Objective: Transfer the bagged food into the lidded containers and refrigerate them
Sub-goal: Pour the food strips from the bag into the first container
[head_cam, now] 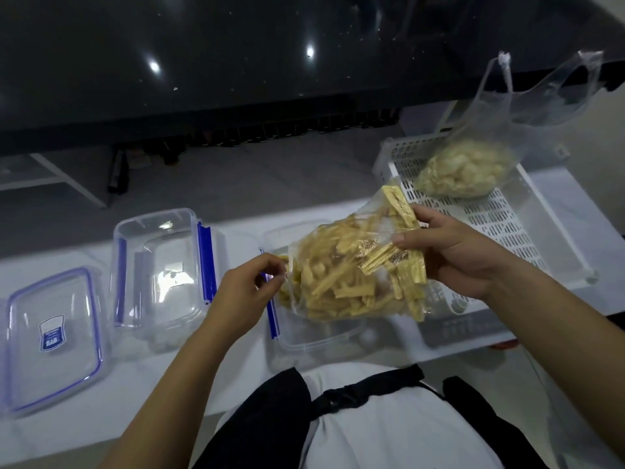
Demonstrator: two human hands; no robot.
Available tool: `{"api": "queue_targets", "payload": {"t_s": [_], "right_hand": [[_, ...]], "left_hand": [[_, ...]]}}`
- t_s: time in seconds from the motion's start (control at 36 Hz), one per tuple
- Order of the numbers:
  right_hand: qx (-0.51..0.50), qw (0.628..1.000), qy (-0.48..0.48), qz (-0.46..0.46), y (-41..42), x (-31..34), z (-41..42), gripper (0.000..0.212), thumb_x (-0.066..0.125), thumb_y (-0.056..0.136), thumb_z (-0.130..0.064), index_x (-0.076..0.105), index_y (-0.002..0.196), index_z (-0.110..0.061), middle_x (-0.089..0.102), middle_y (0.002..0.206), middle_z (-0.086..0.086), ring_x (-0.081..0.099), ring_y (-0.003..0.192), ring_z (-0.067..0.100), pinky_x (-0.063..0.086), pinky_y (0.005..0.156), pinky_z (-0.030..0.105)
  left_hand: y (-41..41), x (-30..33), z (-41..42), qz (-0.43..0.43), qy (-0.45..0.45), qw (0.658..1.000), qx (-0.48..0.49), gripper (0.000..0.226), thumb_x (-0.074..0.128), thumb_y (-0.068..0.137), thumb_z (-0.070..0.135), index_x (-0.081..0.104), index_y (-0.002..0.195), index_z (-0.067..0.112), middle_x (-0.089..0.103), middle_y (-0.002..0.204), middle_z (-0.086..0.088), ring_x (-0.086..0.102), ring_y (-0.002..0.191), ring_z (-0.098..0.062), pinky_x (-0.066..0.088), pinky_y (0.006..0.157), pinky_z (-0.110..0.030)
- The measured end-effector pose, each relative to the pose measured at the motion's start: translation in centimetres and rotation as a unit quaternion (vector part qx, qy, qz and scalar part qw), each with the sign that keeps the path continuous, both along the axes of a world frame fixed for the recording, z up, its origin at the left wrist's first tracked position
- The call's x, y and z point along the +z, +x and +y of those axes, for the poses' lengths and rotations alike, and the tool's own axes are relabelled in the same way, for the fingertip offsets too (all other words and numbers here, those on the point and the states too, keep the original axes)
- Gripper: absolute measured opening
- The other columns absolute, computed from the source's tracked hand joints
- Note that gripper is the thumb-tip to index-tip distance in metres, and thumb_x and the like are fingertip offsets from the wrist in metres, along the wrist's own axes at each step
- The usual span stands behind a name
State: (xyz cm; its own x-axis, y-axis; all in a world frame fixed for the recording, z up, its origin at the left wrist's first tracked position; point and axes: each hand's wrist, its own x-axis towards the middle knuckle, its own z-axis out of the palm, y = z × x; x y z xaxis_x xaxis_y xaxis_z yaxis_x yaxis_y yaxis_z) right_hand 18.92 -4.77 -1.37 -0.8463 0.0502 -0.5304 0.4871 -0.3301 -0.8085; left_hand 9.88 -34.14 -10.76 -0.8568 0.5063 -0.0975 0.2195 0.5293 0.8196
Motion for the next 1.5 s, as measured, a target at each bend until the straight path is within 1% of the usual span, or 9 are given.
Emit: {"api": "queue_targets", "payload": {"t_s": [0.06,0.22,0.33,0.69,0.83,0.97,1.19,1.39,1.5], "right_hand": [[0.000,1.000,0.012,-0.007,0.0,-0.1,0.0,0.055,0.077,0.068,-0.007,0.065,0.121,-0.013,0.049,0.105,0.017,0.051,0.091,0.034,0.053,0.058,0.033],[0.023,0.998,-0.009,0.049,0.3,0.3,0.6,0.052,0.079,0.069,-0.007,0.068,0.119,-0.017,0.068,0.090,0.005,0.071,0.073,0.020,0.059,0.060,0.037],[0.009,0.999,0.018,0.036,0.1,0.2,-0.2,0.051,0.079,0.064,-0.010,0.069,0.114,-0.020,0.068,0.084,0.003,0.070,0.069,0.020,0.054,0.051,0.030],[0.028,0.996,0.025,0.080,-0.5,1.0,-1.0,0.049,0.081,0.068,-0.012,0.066,0.115,-0.013,0.066,0.081,0.004,0.071,0.078,0.024,0.056,0.058,0.039],[0.029,0.997,0.023,0.073,-1.3,1.2,-1.9,0.046,0.080,0.067,-0.011,0.069,0.112,-0.017,0.065,0.081,0.005,0.069,0.076,0.026,0.058,0.056,0.038],[0.037,0.995,0.035,0.081,-1.7,1.7,-2.2,0.050,0.081,0.067,-0.012,0.067,0.115,-0.012,0.065,0.083,0.005,0.069,0.076,0.025,0.057,0.054,0.036],[0.048,0.994,0.015,0.095,-2.4,2.7,-2.7,0.039,0.078,0.070,-0.010,0.069,0.108,-0.016,0.066,0.081,0.004,0.068,0.075,0.025,0.057,0.055,0.036],[0.063,0.993,0.003,0.104,-3.0,3.4,-3.0,0.046,0.078,0.070,-0.009,0.069,0.115,-0.016,0.068,0.082,0.001,0.069,0.074,0.023,0.057,0.052,0.034],[0.108,0.988,0.014,0.109,-3.3,3.9,-3.0,0.053,0.084,0.067,-0.014,0.070,0.117,-0.018,0.068,0.089,0.002,0.070,0.079,0.024,0.057,0.052,0.033]], "left_hand": [[-0.1,-0.1,-0.1,-0.006,-0.016,1.000,-0.006,0.022,0.070,0.093,0.016,0.064,0.088,0.037,0.068,0.090,0.018,0.060,0.075,-0.002,0.043,0.064,-0.005],[-0.2,-0.2,-0.3,-0.009,-0.026,0.999,-0.017,0.025,0.071,0.091,0.014,0.064,0.086,0.037,0.068,0.088,0.017,0.060,0.077,-0.003,0.044,0.064,-0.006],[0.1,-0.4,-0.2,-0.014,-0.047,0.999,-0.021,0.027,0.070,0.093,0.016,0.062,0.086,0.041,0.067,0.089,0.018,0.060,0.078,-0.002,0.045,0.066,-0.011],[0.4,-0.6,0.0,0.028,-0.093,0.995,-0.028,0.023,0.075,0.089,0.029,0.060,0.089,0.046,0.046,0.101,0.022,0.051,0.090,0.008,0.041,0.064,-0.008],[0.0,-0.2,0.0,-0.006,-0.108,0.994,-0.035,0.017,0.071,0.092,0.029,0.061,0.091,0.043,0.046,0.099,0.019,0.054,0.081,-0.003,0.039,0.062,-0.007],[-1.3,0.5,0.4,0.009,-0.071,0.997,0.026,0.005,0.068,0.094,0.024,0.067,0.097,0.029,0.048,0.096,0.016,0.052,0.072,-0.006,0.036,0.063,-0.010],[-2.9,0.6,1.8,0.029,-0.083,0.992,0.087,0.002,0.062,0.098,0.026,0.062,0.097,0.029,0.052,0.099,0.008,0.054,0.072,-0.006,0.034,0.060,-0.013],[-3.1,0.5,2.0,0.002,-0.068,0.995,0.075,0.029,0.056,0.099,0.011,0.063,0.119,0.031,0.053,0.116,0.006,0.057,0.085,-0.004,0.044,0.069,-0.013],[-3.6,1.8,1.8,-0.052,0.004,0.998,-0.025,0.061,0.064,0.093,0.006,0.048,0.134,0.049,0.045,0.135,0.021,0.046,0.122,-0.003,0.040,0.093,-0.016]]}}
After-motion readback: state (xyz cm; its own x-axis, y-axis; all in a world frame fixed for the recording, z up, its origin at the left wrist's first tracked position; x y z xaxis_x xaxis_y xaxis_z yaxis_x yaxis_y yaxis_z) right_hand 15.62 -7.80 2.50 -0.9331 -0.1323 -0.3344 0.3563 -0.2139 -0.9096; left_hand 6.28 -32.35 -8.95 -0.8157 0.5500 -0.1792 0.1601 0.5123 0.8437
